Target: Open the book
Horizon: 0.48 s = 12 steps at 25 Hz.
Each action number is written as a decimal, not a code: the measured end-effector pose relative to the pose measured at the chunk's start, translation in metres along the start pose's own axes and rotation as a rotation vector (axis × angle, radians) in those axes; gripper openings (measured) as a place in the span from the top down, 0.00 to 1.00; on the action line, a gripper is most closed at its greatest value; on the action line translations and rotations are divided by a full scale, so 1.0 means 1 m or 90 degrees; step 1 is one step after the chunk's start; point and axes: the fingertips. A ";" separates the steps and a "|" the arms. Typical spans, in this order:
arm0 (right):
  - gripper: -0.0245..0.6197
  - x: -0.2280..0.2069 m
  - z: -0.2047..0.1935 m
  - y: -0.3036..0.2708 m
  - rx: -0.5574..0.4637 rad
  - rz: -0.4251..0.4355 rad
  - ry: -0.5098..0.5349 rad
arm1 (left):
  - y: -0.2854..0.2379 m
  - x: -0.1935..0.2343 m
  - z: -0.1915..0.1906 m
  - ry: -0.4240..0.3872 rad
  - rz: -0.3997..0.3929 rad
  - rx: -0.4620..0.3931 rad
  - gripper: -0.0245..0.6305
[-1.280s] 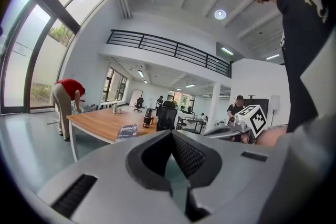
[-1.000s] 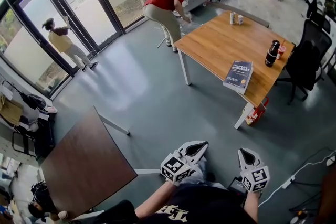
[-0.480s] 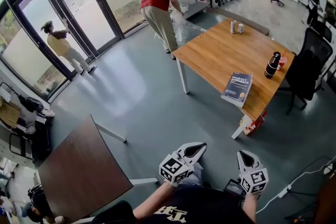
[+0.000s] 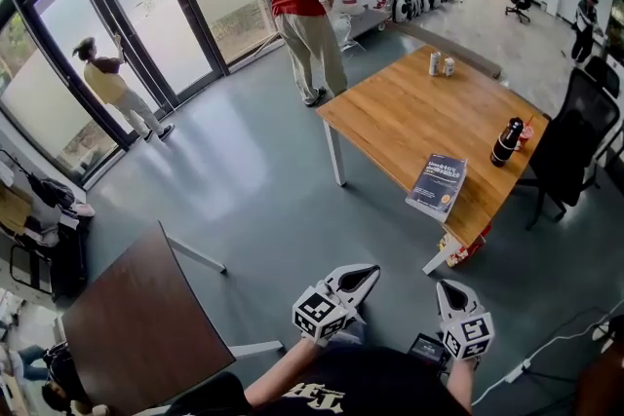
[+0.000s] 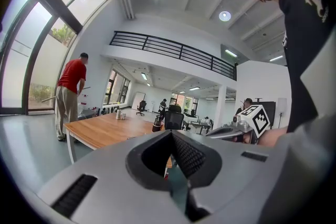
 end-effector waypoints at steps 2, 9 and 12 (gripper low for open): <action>0.98 -0.006 0.009 -0.007 -0.001 -0.003 0.002 | -0.007 0.007 0.005 -0.001 -0.002 -0.002 0.95; 0.98 -0.019 0.033 -0.031 -0.007 -0.019 -0.001 | -0.029 0.037 0.012 0.001 -0.016 -0.003 0.95; 0.98 -0.020 0.037 -0.043 -0.002 -0.020 -0.002 | -0.038 0.052 0.013 0.002 -0.023 -0.004 0.95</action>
Point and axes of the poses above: the fingertips, and each gripper's own axes: y backward along the fingers, x to its left, z out of its top, and after that the axes turned 13 degrees about -y, right-handed
